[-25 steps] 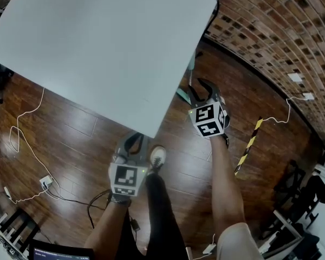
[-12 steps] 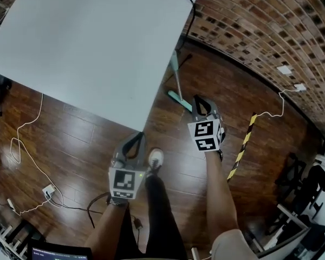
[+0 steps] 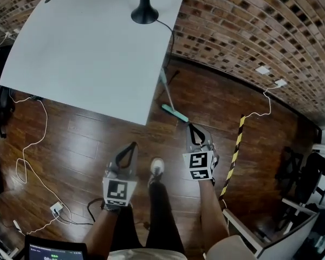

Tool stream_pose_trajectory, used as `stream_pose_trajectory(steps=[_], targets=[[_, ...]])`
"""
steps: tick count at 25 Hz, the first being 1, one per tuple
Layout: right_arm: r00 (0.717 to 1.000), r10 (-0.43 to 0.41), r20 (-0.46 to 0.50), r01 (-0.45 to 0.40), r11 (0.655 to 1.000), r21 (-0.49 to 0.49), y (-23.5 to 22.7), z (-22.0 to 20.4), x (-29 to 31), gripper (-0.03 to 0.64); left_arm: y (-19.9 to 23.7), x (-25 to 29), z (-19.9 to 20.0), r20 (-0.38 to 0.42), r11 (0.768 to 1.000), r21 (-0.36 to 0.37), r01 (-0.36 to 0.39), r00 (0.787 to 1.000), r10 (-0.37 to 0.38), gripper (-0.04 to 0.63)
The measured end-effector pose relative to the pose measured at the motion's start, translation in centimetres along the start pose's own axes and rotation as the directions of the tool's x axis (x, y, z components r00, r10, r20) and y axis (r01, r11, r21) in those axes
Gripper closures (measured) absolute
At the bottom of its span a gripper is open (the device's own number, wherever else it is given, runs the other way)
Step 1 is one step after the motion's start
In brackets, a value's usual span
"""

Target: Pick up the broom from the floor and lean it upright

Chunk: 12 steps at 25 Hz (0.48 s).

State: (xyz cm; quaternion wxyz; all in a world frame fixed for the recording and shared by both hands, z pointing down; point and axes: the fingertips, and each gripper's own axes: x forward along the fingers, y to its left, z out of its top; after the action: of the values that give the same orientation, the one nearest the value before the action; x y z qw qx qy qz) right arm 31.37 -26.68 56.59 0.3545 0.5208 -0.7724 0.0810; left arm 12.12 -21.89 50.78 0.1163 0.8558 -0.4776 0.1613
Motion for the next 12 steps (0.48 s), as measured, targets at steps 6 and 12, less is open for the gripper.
stream_pose_trajectory(steps=[6,12], targets=[[0.994,-0.068,0.088,0.061,0.995,0.085,0.8,6.4,-10.1,0.604,1.1,-7.1,6.8,0.077,0.997,0.057,0.051,0.995,-0.056,0.595],[0.981,-0.13,0.147,0.109,0.984,0.143,3.1,13.0,-21.0,0.604,1.7,-15.4,12.2,0.111,0.986,0.124,0.109,0.986,-0.124,0.595]])
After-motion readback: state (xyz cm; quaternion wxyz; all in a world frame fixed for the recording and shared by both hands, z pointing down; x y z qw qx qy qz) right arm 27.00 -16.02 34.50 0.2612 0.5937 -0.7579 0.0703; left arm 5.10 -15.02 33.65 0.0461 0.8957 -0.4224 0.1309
